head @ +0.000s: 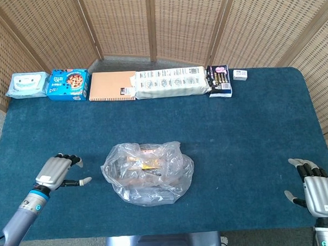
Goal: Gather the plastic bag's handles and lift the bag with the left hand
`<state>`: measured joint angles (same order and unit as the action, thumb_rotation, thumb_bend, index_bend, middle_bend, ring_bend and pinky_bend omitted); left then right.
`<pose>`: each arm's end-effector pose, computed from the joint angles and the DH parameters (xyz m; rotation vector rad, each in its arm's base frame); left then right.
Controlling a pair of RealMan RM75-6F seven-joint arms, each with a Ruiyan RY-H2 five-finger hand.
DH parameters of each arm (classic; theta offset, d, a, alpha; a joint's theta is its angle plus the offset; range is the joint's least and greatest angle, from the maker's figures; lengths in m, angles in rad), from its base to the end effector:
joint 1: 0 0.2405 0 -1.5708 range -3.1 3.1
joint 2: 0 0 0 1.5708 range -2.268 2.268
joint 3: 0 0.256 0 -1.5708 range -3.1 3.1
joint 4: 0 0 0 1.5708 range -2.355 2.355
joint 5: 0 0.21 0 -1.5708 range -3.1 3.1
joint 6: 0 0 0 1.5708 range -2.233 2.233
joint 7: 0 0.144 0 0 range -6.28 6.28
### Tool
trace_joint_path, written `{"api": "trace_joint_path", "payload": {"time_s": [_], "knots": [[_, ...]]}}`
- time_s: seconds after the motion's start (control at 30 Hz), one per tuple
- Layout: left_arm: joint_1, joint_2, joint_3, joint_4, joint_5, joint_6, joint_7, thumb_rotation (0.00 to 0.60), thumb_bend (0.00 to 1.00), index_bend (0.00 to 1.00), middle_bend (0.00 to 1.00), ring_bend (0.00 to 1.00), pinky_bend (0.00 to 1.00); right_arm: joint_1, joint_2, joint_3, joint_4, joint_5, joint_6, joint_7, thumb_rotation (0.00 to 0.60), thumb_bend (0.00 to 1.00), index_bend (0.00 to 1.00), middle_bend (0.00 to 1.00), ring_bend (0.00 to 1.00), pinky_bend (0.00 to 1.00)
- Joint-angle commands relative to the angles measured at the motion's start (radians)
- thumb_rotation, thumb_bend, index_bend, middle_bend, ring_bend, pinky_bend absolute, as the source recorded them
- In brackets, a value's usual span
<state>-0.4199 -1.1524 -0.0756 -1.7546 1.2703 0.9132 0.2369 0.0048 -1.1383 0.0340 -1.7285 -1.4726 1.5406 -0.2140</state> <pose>-0.2500 0.2552 0.0708 -1.8402 -1.1128 -0.6681 -0.3014 -0.1519 0.1499 1.3315 -0.8819 0.7895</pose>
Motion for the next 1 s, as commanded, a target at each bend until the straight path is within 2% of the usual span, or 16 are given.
{"api": "trace_joint_path", "payload": {"time_s": [0.03,0.17,0.6,1.0], "knots": [[-0.033,-0.005,0.000,-0.020,-0.036,-0.057,-0.021,0.000,0.00,0.29,0.25,0.24,0.28,-0.002,0.000,0.000,0.002,0.001,0.001,0.003,0.600,0.11,0.20,0.24,0.22,0.25],[-0.075,0.014,-0.004,-0.040,-0.066,-0.152,-0.094,0.000,0.00,0.24,0.23,0.20,0.28,-0.008,0.003,0.001,0.005,0.002,0.006,0.009,0.600,0.11,0.20,0.24,0.22,0.25],[-0.127,-0.003,-0.001,-0.041,-0.044,-0.186,-0.147,0.000,0.00,0.23,0.23,0.20,0.28,-0.021,0.007,0.000,0.012,0.002,0.016,0.024,0.600,0.10,0.20,0.24,0.22,0.24],[-0.216,-0.064,-0.037,-0.046,-0.097,-0.234,-0.159,0.000,0.00,0.23,0.23,0.20,0.28,-0.039,0.009,-0.001,0.029,0.002,0.032,0.053,0.600,0.11,0.20,0.24,0.22,0.24]]}}
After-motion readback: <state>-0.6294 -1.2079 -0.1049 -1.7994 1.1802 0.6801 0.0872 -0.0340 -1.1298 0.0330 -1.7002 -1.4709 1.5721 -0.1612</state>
